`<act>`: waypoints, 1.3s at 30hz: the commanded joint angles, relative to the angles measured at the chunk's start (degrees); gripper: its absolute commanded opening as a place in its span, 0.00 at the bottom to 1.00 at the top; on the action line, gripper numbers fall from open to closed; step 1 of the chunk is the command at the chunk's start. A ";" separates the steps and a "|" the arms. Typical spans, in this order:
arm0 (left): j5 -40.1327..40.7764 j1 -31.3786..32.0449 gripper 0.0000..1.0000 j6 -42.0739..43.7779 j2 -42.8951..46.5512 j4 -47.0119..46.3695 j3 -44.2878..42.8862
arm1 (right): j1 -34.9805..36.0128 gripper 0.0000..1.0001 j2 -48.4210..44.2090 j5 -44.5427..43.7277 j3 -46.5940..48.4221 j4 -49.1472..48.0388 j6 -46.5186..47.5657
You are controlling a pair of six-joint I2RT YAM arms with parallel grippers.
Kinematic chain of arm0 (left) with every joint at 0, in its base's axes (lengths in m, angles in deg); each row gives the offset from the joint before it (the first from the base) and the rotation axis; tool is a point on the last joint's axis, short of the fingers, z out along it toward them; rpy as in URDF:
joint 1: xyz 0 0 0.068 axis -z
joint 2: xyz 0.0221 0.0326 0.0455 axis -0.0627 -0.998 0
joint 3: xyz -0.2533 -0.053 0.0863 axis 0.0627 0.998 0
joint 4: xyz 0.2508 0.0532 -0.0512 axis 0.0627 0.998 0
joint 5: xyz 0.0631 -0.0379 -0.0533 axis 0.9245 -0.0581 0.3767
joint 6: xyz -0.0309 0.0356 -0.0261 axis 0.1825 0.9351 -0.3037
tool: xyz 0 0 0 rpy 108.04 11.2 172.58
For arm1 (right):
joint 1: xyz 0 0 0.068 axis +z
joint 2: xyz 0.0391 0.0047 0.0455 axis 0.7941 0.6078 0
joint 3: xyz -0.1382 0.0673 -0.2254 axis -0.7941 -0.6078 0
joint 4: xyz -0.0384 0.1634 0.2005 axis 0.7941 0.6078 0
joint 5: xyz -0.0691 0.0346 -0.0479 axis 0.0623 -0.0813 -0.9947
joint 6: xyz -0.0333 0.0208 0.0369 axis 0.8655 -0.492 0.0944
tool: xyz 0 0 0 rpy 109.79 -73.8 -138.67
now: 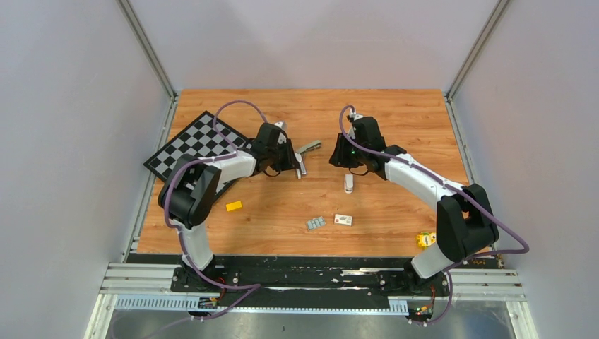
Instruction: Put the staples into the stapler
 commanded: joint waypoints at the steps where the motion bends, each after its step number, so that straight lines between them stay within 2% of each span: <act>1: -0.29 0.57 0.33 0.06 -1.85 -1.98 -0.59 | -0.49 0.36 -1.04 0.44 -0.57 1.03 0.98; 4: 0.28 0.56 0.29 0.13 -2.85 -1.17 -0.73 | -0.48 0.36 -1.39 0.30 -0.66 1.15 1.07; 9: 0.78 0.22 0.12 0.18 -2.99 -0.13 0.16 | -0.57 0.36 -1.66 0.07 -0.44 1.34 1.18; 14: -5.00 -3.10 0.05 -4.28 -2.84 -6.58 5.02 | -0.58 0.36 -1.66 0.05 -0.72 1.26 1.10; 17: -5.21 -3.65 0.06 -3.99 -3.06 -6.83 5.74 | -0.58 0.36 -1.30 0.15 -0.83 0.93 0.82; 21: -4.11 -3.82 0.16 -3.76 -3.63 -4.58 5.49 | -0.59 0.36 -0.88 0.73 -0.96 0.52 0.30; 30: 0.88 -3.83 0.17 -2.40 -3.09 0.44 4.45 | -0.54 0.36 -1.59 0.69 -1.53 0.22 -0.06; 36: 1.41 -3.82 0.21 -2.36 -1.29 0.60 4.32 | -0.48 0.36 -1.92 0.75 -1.70 0.23 -0.04; 39: 2.93 -3.83 0.22 -2.40 0.75 3.95 3.50 | -0.49 0.36 -2.17 0.75 -1.71 0.15 -0.06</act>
